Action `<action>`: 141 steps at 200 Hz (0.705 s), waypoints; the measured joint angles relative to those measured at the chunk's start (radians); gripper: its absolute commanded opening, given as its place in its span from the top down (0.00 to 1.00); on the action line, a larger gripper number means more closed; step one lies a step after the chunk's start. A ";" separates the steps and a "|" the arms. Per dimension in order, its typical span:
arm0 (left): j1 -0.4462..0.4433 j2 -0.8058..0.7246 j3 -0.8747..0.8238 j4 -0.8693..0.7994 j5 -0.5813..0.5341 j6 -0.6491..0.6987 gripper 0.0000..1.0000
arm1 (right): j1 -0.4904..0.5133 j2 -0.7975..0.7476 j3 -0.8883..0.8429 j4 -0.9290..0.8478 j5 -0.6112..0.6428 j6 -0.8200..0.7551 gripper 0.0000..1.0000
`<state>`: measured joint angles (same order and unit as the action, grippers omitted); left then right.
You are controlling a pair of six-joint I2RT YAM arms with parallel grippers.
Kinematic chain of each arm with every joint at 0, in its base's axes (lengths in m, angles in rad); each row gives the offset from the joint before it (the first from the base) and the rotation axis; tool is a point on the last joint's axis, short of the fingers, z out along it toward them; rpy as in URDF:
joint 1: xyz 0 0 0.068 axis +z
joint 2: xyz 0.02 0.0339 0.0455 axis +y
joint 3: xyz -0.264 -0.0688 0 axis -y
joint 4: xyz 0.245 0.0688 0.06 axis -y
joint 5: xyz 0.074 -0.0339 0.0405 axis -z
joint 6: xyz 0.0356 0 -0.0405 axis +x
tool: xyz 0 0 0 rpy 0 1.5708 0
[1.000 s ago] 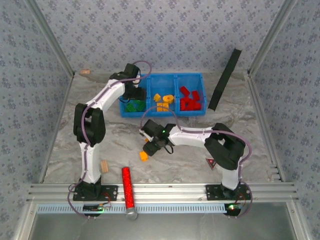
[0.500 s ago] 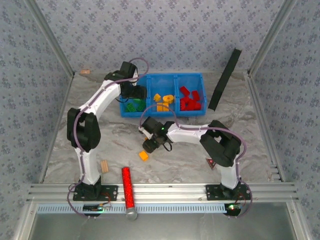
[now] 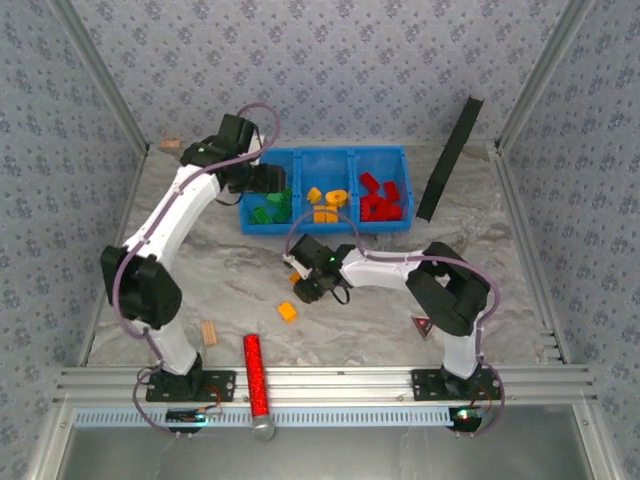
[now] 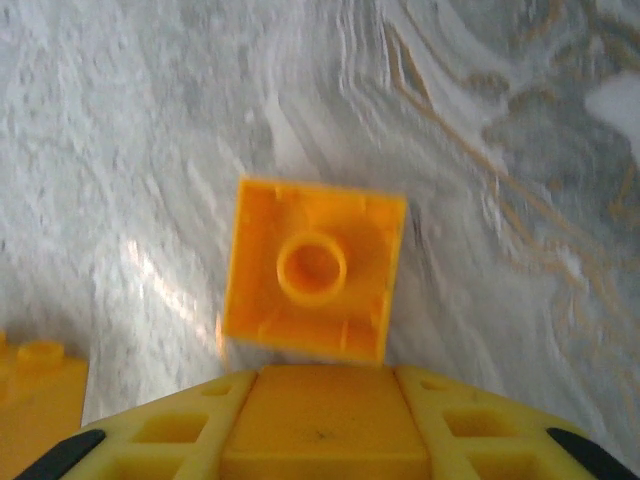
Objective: Sort the legos into containers by color
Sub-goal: Pick up the lego from the bottom-center of the table, then place the lego in the container.
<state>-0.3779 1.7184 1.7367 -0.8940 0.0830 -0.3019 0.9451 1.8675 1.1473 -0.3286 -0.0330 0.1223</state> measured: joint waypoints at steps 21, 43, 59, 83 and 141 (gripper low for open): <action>-0.009 -0.102 -0.095 -0.029 -0.004 -0.020 0.23 | -0.026 -0.051 -0.035 -0.035 -0.016 0.001 0.67; -0.066 -0.200 -0.221 -0.052 -0.012 -0.049 0.22 | -0.079 -0.103 -0.029 -0.057 -0.028 -0.005 0.67; -0.141 -0.256 -0.324 -0.065 -0.010 -0.087 0.23 | -0.123 -0.129 0.008 -0.080 -0.036 -0.018 0.67; -0.246 -0.306 -0.471 -0.084 0.004 -0.179 0.23 | -0.187 -0.135 0.112 -0.087 -0.034 -0.038 0.67; -0.416 -0.355 -0.702 -0.044 0.011 -0.465 0.24 | -0.299 -0.030 0.404 -0.067 0.004 -0.104 0.67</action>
<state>-0.7937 1.3632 1.0344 -0.9379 0.0944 -0.7673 0.6460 1.8374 1.5509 -0.3954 -0.0292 0.0181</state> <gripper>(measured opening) 0.766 0.344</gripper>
